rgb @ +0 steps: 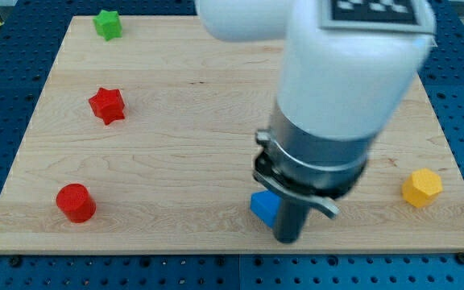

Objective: Slightly push the blue triangle towards vertically upwards

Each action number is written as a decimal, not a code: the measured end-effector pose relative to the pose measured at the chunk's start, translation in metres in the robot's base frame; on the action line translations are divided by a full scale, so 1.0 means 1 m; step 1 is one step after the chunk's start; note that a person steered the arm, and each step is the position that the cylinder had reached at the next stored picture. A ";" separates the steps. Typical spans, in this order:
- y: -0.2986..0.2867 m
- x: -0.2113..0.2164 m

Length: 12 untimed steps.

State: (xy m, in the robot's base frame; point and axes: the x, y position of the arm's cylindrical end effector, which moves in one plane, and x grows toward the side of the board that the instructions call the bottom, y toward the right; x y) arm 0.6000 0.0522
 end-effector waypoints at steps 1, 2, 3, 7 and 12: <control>-0.010 -0.022; -0.010 -0.007; -0.016 0.014; -0.040 -0.003; 0.029 0.001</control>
